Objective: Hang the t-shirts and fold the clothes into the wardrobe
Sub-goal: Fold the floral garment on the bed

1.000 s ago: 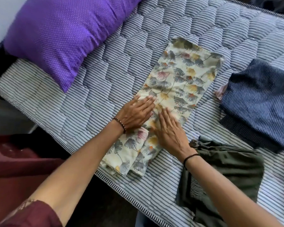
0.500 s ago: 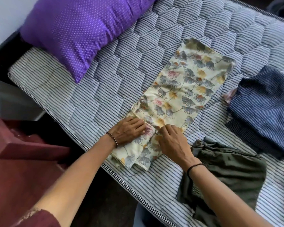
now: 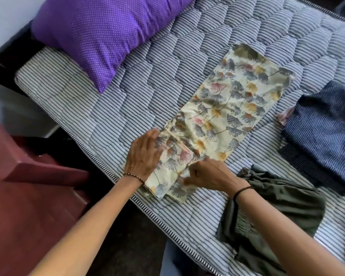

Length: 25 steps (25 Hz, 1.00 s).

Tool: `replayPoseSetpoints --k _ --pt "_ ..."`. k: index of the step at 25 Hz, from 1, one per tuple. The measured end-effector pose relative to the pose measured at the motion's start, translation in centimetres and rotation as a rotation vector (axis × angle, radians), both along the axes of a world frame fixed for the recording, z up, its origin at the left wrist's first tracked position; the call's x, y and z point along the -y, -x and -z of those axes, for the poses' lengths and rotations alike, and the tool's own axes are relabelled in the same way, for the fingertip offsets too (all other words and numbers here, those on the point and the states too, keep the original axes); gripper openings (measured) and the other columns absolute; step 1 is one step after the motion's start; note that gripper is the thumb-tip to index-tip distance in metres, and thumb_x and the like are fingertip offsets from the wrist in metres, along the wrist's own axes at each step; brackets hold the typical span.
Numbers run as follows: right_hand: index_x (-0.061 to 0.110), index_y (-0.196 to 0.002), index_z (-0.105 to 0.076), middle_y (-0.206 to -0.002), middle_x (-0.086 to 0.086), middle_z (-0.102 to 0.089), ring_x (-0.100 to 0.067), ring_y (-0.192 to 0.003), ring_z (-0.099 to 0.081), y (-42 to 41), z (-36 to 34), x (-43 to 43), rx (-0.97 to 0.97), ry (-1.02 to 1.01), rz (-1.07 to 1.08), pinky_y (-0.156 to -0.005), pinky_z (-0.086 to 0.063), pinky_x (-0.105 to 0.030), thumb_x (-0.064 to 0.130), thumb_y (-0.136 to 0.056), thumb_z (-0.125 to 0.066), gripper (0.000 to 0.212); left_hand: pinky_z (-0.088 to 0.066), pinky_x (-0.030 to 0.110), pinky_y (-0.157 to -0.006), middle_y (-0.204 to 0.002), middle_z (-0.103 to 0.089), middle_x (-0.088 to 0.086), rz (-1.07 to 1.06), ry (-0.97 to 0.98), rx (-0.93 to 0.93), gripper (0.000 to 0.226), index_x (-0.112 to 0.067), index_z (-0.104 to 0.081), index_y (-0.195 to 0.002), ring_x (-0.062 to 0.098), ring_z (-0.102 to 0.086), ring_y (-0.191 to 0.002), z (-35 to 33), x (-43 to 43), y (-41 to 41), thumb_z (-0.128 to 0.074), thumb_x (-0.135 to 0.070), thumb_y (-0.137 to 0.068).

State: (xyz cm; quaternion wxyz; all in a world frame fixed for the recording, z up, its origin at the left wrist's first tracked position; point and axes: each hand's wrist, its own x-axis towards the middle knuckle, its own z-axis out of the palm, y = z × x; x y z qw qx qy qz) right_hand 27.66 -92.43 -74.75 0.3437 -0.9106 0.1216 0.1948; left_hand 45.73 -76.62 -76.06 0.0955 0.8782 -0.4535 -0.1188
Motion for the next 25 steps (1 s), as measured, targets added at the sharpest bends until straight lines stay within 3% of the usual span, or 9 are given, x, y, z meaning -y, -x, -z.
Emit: replayPoseSetpoints --k 2,4,7,11,13,15,17,21,25 --pt "0.015 -0.075 -0.059 -0.059 0.005 -0.053 -0.017 -0.055 -0.05 -0.6 -0.1 0.1 0.132 -0.014 0.13 -0.05 -0.038 -0.032 0.063 -0.094 -0.056 0.052 -0.041 0.04 -0.102 -0.132 -0.052 0.009 -0.194 -0.071 -0.049 0.062 -0.012 -0.038 -0.142 0.024 -0.049 -0.12 -0.7 -1.0 -0.7 -0.035 -0.056 -0.099" --pt "0.018 -0.078 -0.055 -0.064 0.007 -0.052 -0.017 -0.06 -0.051 -1.0 0.4 -0.2 0.088 0.01 0.119 -0.049 -0.033 -0.027 0.053 -0.099 -0.058 0.041 -0.042 0.036 -0.096 -0.124 -0.053 0.006 -0.135 -0.195 -0.134 0.069 -0.016 -0.042 -0.137 0.023 -0.05 -0.115 -1.2 -1.4 -2.0 -0.033 -0.066 -0.091" --pt "0.019 -0.082 -0.05 -0.077 0.002 -0.056 -0.021 -0.067 -0.054 -1.3 1.6 -1.5 0.061 0.11 0.084 -0.049 -0.033 -0.025 0.042 -0.101 -0.059 0.031 -0.046 0.032 -0.088 -0.126 -0.057 0.006 -0.15 -0.331 -0.476 0.07 -0.022 -0.044 -0.133 0.025 -0.057 -0.113 -1.8 -0.8 -4.3 -0.052 -0.071 -0.083" --pt "0.012 -0.097 -0.057 -0.093 -0.003 -0.059 -0.023 -0.081 -0.054 -0.8 1.1 -2.3 0.467 0.245 0.158 -0.059 -0.041 -0.027 0.038 -0.092 -0.07 0.029 -0.045 0.032 -0.076 -0.097 -0.062 0.012 -0.114 -0.49 -0.769 0.094 -0.008 -0.06 -0.108 0.025 -0.058 -0.083 -2.8 0.5 -5.8 -0.065 -0.086 -0.056" --pt "0.011 -0.122 -0.059 -0.13 -0.009 -0.058 -0.025 -0.116 -0.054 -0.7 1.2 -2.7 0.458 0.215 0.08 -0.093 -0.048 -0.031 0.061 -0.092 -0.061 0.058 -0.048 0.032 -0.094 -0.116 -0.062 0.016 -0.166 -0.508 -0.89 0.071 -0.004 -0.058 -0.117 0.026 -0.059 -0.095 -2.0 0.3 -6.2 -0.076 -0.057 -0.073" --pt "0.012 -0.155 -0.035 -0.168 -0.012 -0.021 -0.026 -0.155 -0.017 -0.3 1.5 -3.4 0.284 0.16 -0.047 -0.125 -0.016 -0.037 0.082 -0.085 -0.051 0.1 -0.039 0.033 -0.11 -0.14 -0.053 0.008 -0.192 -0.502 -1.009 0.096 -0.01 -0.052 -0.133 0.021 -0.055 -0.117 -1.1 -0.5 -6.7 -0.082 -0.063 -0.06" --pt "0.013 -0.164 -0.007 -0.172 -0.007 0.009 -0.022 -0.158 0.013 0.1 2.2 -3.8 0.225 0.156 -0.151 -0.127 0.009 -0.036 0.09 -0.077 -0.05 0.124 -0.033 0.039 -0.117 -0.141 -0.054 -0.001 -0.246 -0.439 -1.064 0.116 -0.016 -0.051 -0.139 0.02 -0.051 -0.127 -0.2 -1.2 -7.1 -0.084 -0.074 -0.044" --pt "0.008 -0.163 0.003 -0.17 -0.013 0.013 -0.024 -0.157 0.015 0.9 3.5 -4.4 0.226 0.184 -0.171 -0.127 0.01 -0.038 0.094 -0.072 -0.05 0.136 -0.039 0.036 -0.112 -0.126 -0.067 0.001 -0.383 -0.335 -1.171 0.085 -0.01 -0.065 -0.121 0.018 -0.059 -0.119 0.3 -2.3 -7.6 -0.091 -0.056 -0.055" --pt "0.011 -0.163 0.003 -0.171 -0.008 0.01 -0.017 -0.158 0.012 0.6 2.9 -4.6 0.163 0.087 -0.104 -0.129 -0.002 -0.041 0.093 -0.077 -0.042 0.127 -0.051 0.024 -0.068 -0.082 -0.074 0.005 -0.33 -0.416 -1.245 0.045 -0.001 -0.071 -0.079 0.016 -0.067 -0.073 -2.1 -0.9 -7.2 -0.085 -0.042 -0.068"
